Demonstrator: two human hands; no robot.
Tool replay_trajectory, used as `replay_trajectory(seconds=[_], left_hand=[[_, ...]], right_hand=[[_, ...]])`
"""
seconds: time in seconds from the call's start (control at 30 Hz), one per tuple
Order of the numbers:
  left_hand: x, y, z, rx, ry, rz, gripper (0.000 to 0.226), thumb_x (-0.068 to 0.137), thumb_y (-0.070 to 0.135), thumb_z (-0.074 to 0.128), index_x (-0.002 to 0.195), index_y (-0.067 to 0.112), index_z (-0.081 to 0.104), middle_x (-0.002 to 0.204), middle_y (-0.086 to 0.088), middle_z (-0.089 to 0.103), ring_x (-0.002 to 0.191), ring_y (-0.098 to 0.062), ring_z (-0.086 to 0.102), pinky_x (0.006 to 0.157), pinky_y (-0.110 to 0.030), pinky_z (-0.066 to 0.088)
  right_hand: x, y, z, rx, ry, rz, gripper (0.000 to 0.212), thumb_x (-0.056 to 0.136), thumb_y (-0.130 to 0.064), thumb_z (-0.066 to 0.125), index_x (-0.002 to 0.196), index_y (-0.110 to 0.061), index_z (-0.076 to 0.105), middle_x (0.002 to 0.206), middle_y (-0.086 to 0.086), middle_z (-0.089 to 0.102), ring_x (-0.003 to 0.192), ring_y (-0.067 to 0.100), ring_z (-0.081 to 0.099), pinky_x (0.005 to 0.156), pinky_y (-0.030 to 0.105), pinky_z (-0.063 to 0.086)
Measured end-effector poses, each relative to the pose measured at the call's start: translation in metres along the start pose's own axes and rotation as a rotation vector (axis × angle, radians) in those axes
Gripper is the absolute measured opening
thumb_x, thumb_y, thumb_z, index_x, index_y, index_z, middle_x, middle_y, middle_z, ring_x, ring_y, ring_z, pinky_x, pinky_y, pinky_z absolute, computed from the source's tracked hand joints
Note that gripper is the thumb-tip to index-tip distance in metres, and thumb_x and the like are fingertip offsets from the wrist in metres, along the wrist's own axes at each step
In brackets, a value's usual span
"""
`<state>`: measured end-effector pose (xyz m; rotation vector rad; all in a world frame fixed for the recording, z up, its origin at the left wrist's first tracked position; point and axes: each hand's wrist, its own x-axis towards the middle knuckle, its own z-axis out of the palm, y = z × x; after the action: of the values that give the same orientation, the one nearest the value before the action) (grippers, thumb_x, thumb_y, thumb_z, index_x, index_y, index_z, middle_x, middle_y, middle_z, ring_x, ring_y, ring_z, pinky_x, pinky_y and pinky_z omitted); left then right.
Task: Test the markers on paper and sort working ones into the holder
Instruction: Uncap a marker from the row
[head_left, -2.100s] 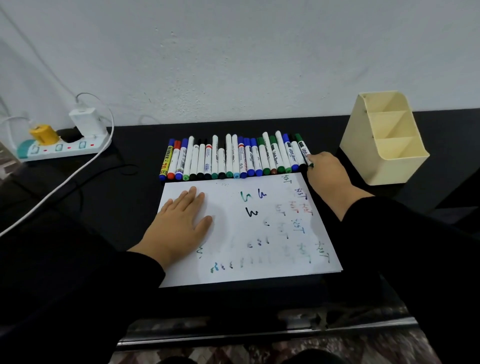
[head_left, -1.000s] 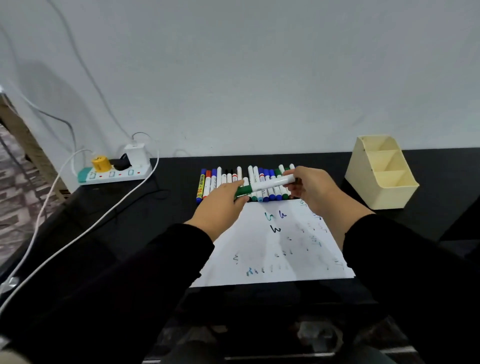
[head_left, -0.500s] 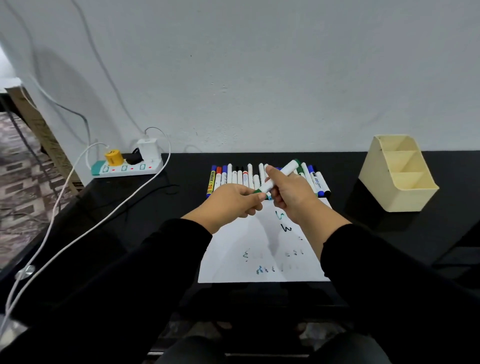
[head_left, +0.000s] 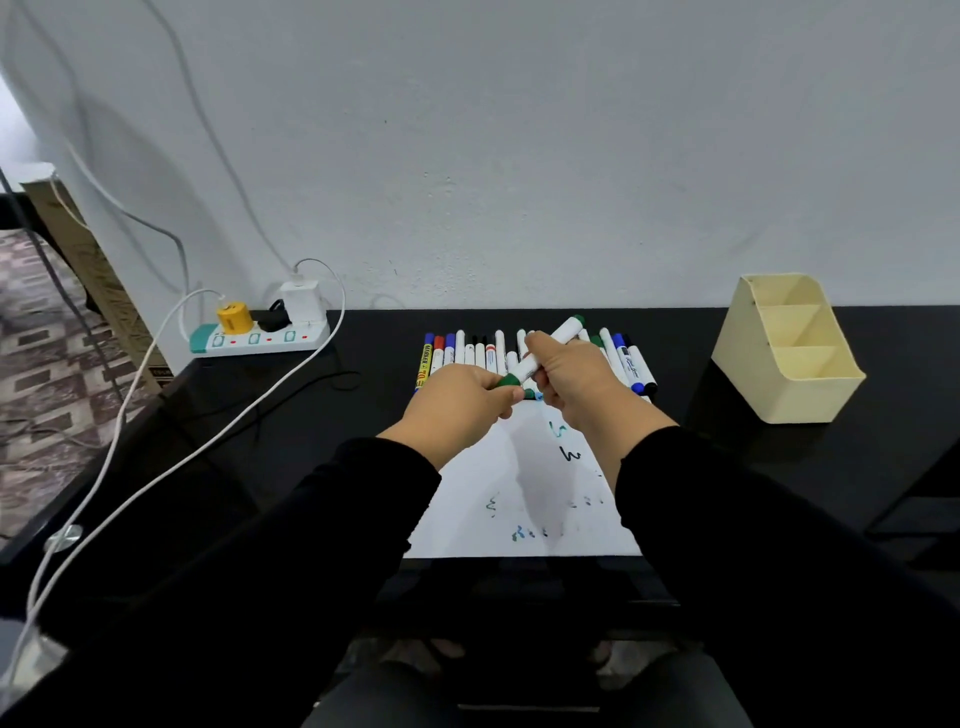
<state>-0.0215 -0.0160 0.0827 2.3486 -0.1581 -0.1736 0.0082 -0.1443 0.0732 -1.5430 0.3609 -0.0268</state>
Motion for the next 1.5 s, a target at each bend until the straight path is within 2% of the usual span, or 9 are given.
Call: replay_trajectory(seconds=[0.17,0.47,0.67,0.83,1.0,1.17,1.33,1.4,1.5], left_hand=[[-0.011,-0.005,-0.007,0.156,0.091,0.042,0.025,0.093,0.035,0.051,0.078,0.017,0.059,0.058,0.002,0.047,0.050,-0.012,0.041,0.048,-0.024,0.032],[-0.012,-0.009,-0.022,-0.086,0.030,-0.004,0.028,0.091,0.031,0.057,0.093,0.008,0.072,0.090,-0.007,0.072,0.082,-0.021,0.063,0.084,-0.036,0.051],[-0.022,-0.020,-0.025,0.192,0.159,0.121,0.022,0.093,0.028,0.052,0.078,0.013,0.060,0.067,0.003,0.053,0.069,-0.019,0.049,0.053,-0.024,0.033],[-0.016,-0.041,-0.028,0.141,0.171,0.050,0.026,0.093,0.032,0.054,0.111,0.017,0.064,0.095,0.001,0.061,0.083,-0.014,0.054,0.063,-0.022,0.037],[-0.009,-0.047,-0.018,0.191,0.173,0.136,0.025,0.092,0.027,0.057,0.114,0.017,0.063,0.103,0.001,0.061,0.088,-0.012,0.052,0.074,-0.023,0.041],[-0.001,-0.093,-0.013,0.419,0.146,0.233,0.030,0.094,0.034,0.051,0.121,0.022,0.058,0.110,0.003,0.059,0.102,-0.013,0.051,0.084,-0.023,0.041],[0.020,-0.116,-0.001,0.267,0.177,0.141,0.031,0.090,0.035,0.058,0.117,0.020,0.061,0.107,0.003,0.059,0.095,-0.009,0.051,0.081,-0.019,0.039],[0.029,-0.121,0.002,0.285,0.176,0.122,0.032,0.091,0.035,0.056,0.119,0.020,0.060,0.118,0.005,0.059,0.105,-0.008,0.051,0.093,-0.019,0.035],[0.036,-0.131,0.005,0.407,0.130,0.086,0.039,0.095,0.040,0.047,0.131,0.027,0.051,0.145,0.010,0.040,0.138,-0.009,0.027,0.114,-0.025,0.008]], right_hand=[[-0.003,-0.003,0.014,-0.008,-0.013,0.056,0.021,0.086,-0.020,0.054,0.067,-0.011,0.049,0.054,0.002,0.044,0.045,0.012,0.033,0.045,0.021,0.028],[-0.005,-0.005,0.021,0.063,-0.146,-0.010,0.025,0.088,-0.019,0.052,0.064,-0.012,0.050,0.040,-0.003,0.042,0.032,0.006,0.034,0.040,0.019,0.029],[0.016,-0.004,0.008,0.172,0.104,0.096,0.020,0.087,-0.021,0.049,0.070,-0.014,0.044,0.050,-0.001,0.039,0.024,0.005,0.026,0.032,0.011,0.022],[0.020,0.002,-0.010,0.134,0.052,0.120,0.026,0.089,-0.020,0.051,0.064,-0.015,0.044,0.046,-0.001,0.043,0.029,0.005,0.027,0.032,0.014,0.025],[0.012,0.002,0.006,0.165,-0.048,0.054,0.031,0.089,-0.035,0.063,0.069,-0.013,0.055,0.055,0.001,0.048,0.047,0.010,0.037,0.040,0.017,0.028],[0.018,0.011,0.002,0.126,-0.118,-0.039,0.018,0.086,-0.021,0.068,0.074,-0.012,0.058,0.061,0.002,0.050,0.050,0.009,0.039,0.039,0.015,0.030],[0.028,0.033,0.019,0.118,-0.094,-0.014,0.019,0.084,-0.022,0.072,0.077,-0.013,0.056,0.058,0.001,0.051,0.045,0.007,0.041,0.039,0.015,0.032],[0.034,0.040,0.029,0.085,-0.089,-0.036,0.018,0.083,-0.025,0.072,0.082,-0.013,0.058,0.060,0.002,0.054,0.048,0.008,0.044,0.041,0.016,0.035],[0.042,0.047,0.043,0.037,-0.066,-0.094,0.018,0.083,-0.026,0.072,0.084,-0.015,0.059,0.064,0.001,0.058,0.052,0.009,0.048,0.045,0.017,0.038]])
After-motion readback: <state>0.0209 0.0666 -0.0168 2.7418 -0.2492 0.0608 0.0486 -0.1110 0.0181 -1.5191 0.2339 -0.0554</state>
